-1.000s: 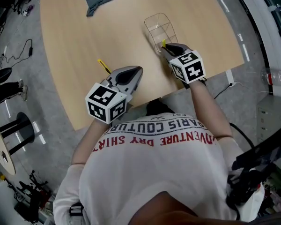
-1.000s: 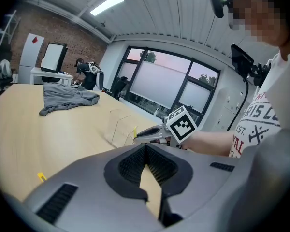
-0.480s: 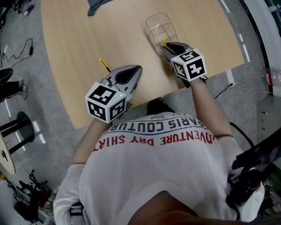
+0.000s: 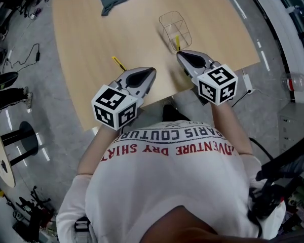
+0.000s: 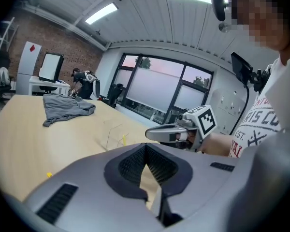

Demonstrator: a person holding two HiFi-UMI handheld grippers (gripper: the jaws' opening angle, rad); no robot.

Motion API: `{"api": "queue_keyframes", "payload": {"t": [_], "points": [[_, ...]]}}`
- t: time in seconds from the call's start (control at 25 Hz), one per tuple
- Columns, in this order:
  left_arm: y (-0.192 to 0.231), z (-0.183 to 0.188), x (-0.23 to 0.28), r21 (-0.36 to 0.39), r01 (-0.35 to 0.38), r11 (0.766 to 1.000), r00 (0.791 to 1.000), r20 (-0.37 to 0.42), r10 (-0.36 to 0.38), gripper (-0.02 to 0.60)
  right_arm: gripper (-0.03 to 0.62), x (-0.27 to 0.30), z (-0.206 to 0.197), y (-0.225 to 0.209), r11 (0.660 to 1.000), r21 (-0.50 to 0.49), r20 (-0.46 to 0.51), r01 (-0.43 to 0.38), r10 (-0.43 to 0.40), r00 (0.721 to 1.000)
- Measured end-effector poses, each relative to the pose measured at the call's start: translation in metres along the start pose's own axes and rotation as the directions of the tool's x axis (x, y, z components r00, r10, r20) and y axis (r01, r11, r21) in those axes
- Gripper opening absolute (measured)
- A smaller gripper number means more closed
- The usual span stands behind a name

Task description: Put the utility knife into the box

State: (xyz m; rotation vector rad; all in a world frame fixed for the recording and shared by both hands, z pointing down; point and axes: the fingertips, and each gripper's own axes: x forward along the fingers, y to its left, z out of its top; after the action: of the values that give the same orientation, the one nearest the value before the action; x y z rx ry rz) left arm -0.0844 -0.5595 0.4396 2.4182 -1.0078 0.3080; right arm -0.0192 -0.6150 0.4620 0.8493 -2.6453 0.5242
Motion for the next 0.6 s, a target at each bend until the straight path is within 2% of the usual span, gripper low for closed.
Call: {"api": "queue_keyframes", "payload": {"t": [0.12,0.2,0.4,0.6], "points": [[-0.025,0.001,-0.025,0.029,0.020,0.999,1.000,0.014,-0.020,0.002,0.002,-0.027,0.005,0.060,0.994,-0.018,0.041,-0.110,0.110,0.993],[-0.051,-0.002,-0.059,0.055,0.043,0.998,0.999,0.030,-0.045,0.002,0.002,-0.052,0.006,0.114,0.989,-0.039,0.062,-0.144,0.146,0.987],[-0.120,-0.027,-0.131,0.113,0.110,0.988,0.992,0.042,-0.115,0.002,0.002,-0.114,-0.009,0.217,0.989,-0.055,0.103,-0.136,0.141,0.985],[-0.178,-0.056,-0.175,0.137,0.113,0.984,0.991,0.060,-0.123,0.002,0.002,-0.166,-0.038,0.271,0.990,-0.069,0.108,-0.125,0.132,0.985]]}}
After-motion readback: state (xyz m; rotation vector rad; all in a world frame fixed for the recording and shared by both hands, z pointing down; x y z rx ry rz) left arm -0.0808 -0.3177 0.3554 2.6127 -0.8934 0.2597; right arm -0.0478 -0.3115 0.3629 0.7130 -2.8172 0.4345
